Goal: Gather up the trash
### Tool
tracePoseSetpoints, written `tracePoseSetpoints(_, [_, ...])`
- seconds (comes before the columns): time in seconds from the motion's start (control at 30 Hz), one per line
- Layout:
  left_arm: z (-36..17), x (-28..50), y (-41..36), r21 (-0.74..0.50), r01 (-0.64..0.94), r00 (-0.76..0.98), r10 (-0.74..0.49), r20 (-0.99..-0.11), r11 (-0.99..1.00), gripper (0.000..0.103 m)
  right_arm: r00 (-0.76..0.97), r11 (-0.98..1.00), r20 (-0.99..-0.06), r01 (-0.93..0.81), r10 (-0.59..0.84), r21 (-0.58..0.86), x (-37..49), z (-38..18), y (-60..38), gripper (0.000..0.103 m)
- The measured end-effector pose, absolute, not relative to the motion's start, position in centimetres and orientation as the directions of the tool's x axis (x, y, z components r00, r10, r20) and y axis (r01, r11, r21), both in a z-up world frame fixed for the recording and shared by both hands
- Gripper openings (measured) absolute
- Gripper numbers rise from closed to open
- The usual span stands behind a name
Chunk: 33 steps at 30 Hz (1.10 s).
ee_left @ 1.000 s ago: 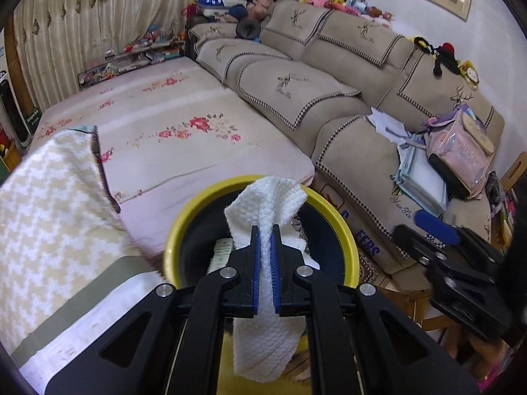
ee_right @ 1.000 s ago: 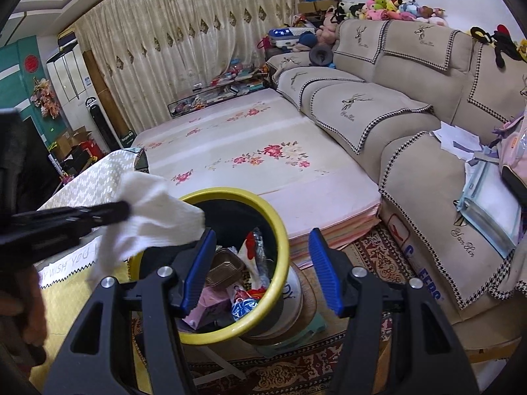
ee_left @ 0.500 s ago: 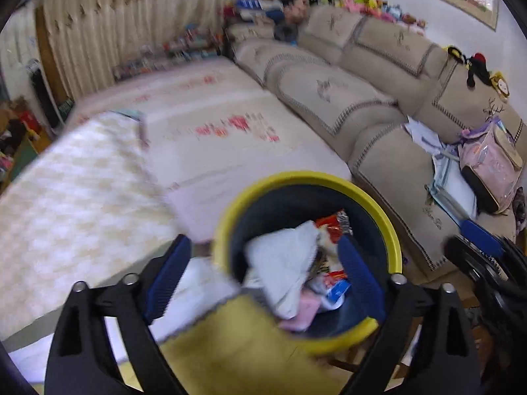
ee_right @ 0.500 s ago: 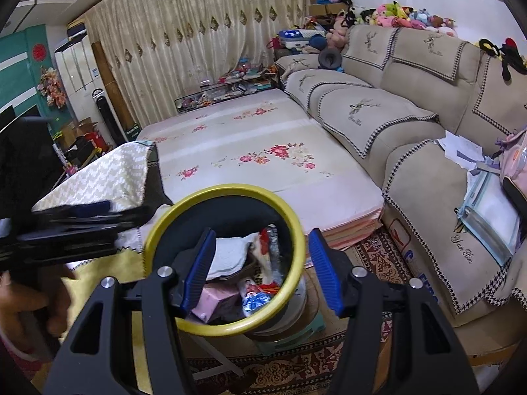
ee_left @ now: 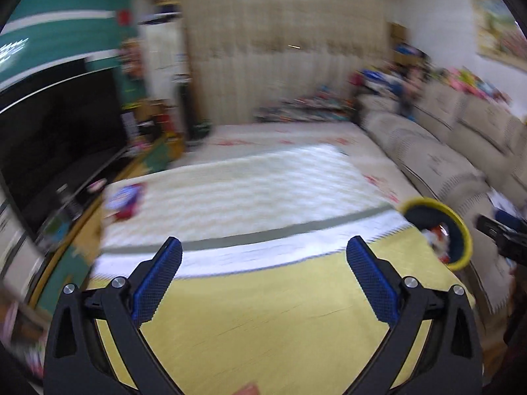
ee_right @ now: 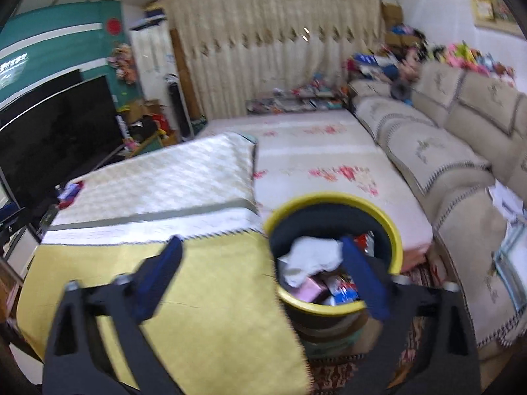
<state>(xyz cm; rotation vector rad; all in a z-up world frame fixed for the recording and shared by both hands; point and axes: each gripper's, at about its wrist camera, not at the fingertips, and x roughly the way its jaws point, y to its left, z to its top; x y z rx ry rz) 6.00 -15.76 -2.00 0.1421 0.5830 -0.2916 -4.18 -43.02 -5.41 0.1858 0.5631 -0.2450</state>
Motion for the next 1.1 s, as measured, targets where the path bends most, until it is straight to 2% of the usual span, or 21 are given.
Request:
tracePoseSetpoints(0.1, [-1.4, 4.3, -12.0, -0.018, 0.268, 0.803, -0.233, -0.548, 0.963, 0.098, 0.838, 0.962, -0.516, 0.260, -0.179, 0.087, -4.8, -4.1, -41.6, 0.096])
tracePoseSetpoints(0.27, [-1.3, 1.8, -10.0, 0.014, 0.234, 0.831, -0.192, -0.522, 0.972, 0.098, 0.846, 0.967, -0.503, 0.245, -0.179, 0.067, -5.3, -3.6, -39.7, 0.096])
tracePoseSetpoints(0.63, [-1.8, -0.4, -8.7, 0.013, 0.187, 0.848, -0.155, -0.507, 0.982, 0.098, 0.846, 0.973, -0.504, 0.227, -0.172, 0.049, -6.0, -4.0, -38.1, 0.096])
tracePoseSetpoints(1.1, [-2.2, 0.4, -9.1, 0.022, 0.181, 0.845, -0.144, -0.516, 0.983, 0.098, 0.839, 0.972, -0.519, 0.227, -0.164, 0.059, -5.3, -4.7, -38.3, 0.096])
